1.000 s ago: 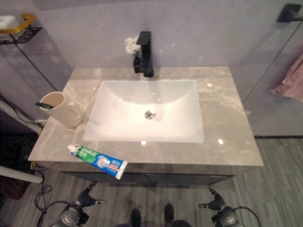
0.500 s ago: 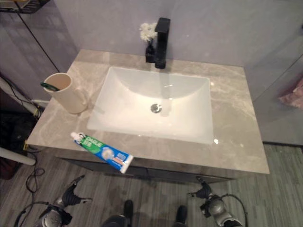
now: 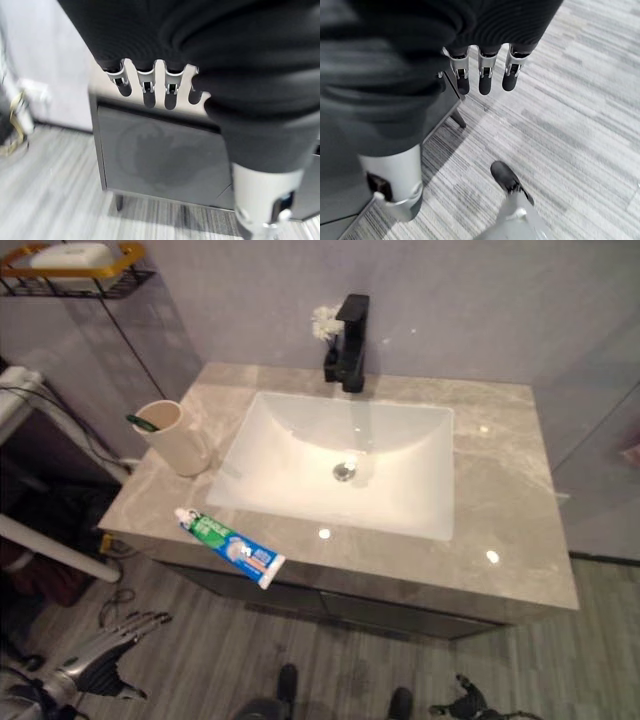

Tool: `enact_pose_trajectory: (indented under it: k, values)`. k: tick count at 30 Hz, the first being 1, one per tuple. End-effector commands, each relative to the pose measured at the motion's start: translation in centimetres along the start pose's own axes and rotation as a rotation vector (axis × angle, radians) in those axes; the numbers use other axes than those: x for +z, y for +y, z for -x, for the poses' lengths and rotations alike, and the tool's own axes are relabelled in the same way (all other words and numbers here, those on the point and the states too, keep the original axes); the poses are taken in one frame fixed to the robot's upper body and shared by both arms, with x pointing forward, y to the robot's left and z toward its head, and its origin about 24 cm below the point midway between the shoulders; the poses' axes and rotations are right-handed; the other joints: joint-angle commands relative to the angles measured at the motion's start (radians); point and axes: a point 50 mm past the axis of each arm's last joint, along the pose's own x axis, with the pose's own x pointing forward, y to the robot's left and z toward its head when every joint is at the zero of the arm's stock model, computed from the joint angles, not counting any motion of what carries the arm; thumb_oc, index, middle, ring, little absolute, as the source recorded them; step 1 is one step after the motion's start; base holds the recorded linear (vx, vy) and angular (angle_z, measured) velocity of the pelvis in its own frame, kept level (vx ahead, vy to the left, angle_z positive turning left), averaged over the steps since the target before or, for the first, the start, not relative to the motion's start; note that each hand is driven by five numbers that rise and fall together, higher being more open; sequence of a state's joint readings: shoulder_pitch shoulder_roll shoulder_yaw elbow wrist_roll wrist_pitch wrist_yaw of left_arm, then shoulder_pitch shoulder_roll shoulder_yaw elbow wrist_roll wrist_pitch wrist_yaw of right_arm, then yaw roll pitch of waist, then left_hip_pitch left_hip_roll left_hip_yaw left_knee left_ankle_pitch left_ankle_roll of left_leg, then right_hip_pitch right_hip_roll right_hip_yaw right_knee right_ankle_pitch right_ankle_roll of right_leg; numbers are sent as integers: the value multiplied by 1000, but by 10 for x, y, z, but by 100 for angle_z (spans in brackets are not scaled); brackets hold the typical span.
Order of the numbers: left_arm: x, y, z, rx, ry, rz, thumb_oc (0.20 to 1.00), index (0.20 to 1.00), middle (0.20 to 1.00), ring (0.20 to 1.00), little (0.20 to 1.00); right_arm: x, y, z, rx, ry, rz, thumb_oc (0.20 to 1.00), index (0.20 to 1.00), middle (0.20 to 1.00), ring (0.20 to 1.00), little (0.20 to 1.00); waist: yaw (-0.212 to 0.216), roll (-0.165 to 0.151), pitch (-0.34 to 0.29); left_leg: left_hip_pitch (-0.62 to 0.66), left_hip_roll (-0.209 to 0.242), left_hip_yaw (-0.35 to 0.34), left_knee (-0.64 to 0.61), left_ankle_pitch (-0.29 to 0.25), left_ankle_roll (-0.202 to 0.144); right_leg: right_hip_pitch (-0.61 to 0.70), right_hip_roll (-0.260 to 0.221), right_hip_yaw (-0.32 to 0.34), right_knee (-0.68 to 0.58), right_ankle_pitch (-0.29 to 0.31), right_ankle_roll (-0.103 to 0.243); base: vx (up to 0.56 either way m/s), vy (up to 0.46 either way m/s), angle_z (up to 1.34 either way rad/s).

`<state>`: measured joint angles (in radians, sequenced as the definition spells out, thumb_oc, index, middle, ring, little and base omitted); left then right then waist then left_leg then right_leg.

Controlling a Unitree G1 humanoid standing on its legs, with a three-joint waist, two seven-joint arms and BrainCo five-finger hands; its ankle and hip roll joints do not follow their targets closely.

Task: Put brush and paste in cup on sink, flatten towel.

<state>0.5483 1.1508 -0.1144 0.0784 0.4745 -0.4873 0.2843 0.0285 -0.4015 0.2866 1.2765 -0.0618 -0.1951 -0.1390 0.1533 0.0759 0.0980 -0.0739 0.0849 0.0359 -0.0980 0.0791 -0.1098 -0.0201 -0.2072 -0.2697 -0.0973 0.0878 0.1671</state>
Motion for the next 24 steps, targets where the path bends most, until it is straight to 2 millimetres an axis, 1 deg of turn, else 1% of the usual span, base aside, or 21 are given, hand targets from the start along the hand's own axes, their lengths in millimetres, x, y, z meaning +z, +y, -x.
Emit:
enact_pose_trajectory:
  k: [1, 4, 7, 8, 10, 11, 12, 13, 16, 21, 24]
  values:
    - [2, 53, -11, 225, -62, -74, 1000, 1000, 1000, 1000, 1000, 28, -15, -9, -71, -53, -31, 1000, 1000, 1000, 1000, 1000, 4, -43, 27, -27, -25, -36, 11, -8, 9, -43, -73, 20, 10, 65, 77, -18, 28, 24]
    - [7, 79, -10, 353, -83, -68, 1000, 1000, 1000, 1000, 1000, 28, -12, -9, -64, -51, -30, 1000, 1000, 1000, 1000, 1000, -2, -40, 24, -40, -38, -56, 11, -4, 11, -40, -88, 2, 10, 71, 80, -15, 36, 31]
    - [9, 100, -14, 489, -99, -5, 1000, 1000, 1000, 1000, 1000, 34, -10, -9, -51, -71, -42, 1000, 1000, 1000, 1000, 1000, -5, -38, 22, -56, -55, -83, 11, 0, 13, -38, -101, -16, 10, 77, 82, -13, 37, 20]
    - [9, 101, -14, 489, -100, -4, 1000, 1000, 1000, 1000, 1000, 34, -10, -9, -52, -71, -43, 1000, 1000, 1000, 1000, 1000, -6, -37, 22, -57, -56, -85, 11, 1, 14, -38, -102, -17, 10, 77, 83, -4, 37, 27]
    - [8, 118, -18, 587, -104, 22, 1000, 1000, 1000, 1000, 1000, 45, -8, -10, -36, -110, -62, 1000, 1000, 1000, 1000, 1000, -12, -38, 20, -67, -71, -102, 11, -1, 18, -38, -118, -29, 10, 87, 85, 12, 58, 29]
    - [8, 118, -18, 587, -105, 23, 1000, 1000, 1000, 1000, 1000, 45, -8, -10, -37, -110, -62, 1000, 1000, 1000, 1000, 1000, -12, -37, 20, -68, -72, -104, 11, -1, 18, -37, -119, -31, 10, 87, 86, 25, 95, 19]
    - [7, 127, -20, 637, -101, 34, 1000, 1000, 1000, 1000, 1000, 52, -6, -10, -26, -132, -67, 1000, 1000, 1000, 1000, 1000, -14, -37, 21, -70, -81, -108, 11, -2, 20, -39, -125, -31, 10, 92, 86, 11, 56, 13]
    - [7, 127, -21, 637, -102, 34, 1000, 1000, 1000, 1000, 1000, 52, -7, -10, -27, -132, -68, 1000, 1000, 1000, 1000, 1000, -14, -37, 21, -70, -81, -108, 11, -2, 20, -39, -125, -31, 10, 92, 86, 16, 79, 8]
    - [7, 138, -26, 702, -110, 65, 1000, 1000, 1000, 1000, 1000, 63, -2, -11, -1, -162, -58, 1000, 1000, 1000, 1000, 1000, -19, -42, 23, -78, -97, -108, 11, -7, 25, -47, -142, -27, 10, 111, 91, 15, 80, 7]
    - [13, 144, -34, 727, -145, 100, 1000, 1000, 1000, 1000, 1000, 69, 0, -12, 10, -170, -11, 1000, 1000, 1000, 1000, 1000, -27, -56, 29, -92, -111, -92, 11, -13, 31, -75, -153, -3, 10, 137, 95, 14, 75, 5]
    - [16, 145, -37, 728, -164, 113, 1000, 1000, 1000, 1000, 1000, 69, -1, -12, 4, -166, 11, 1000, 1000, 1000, 1000, 1000, -28, -61, 33, -98, -113, -82, 11, -15, 32, -86, -153, 9, 10, 148, 95, 11, 54, -7]
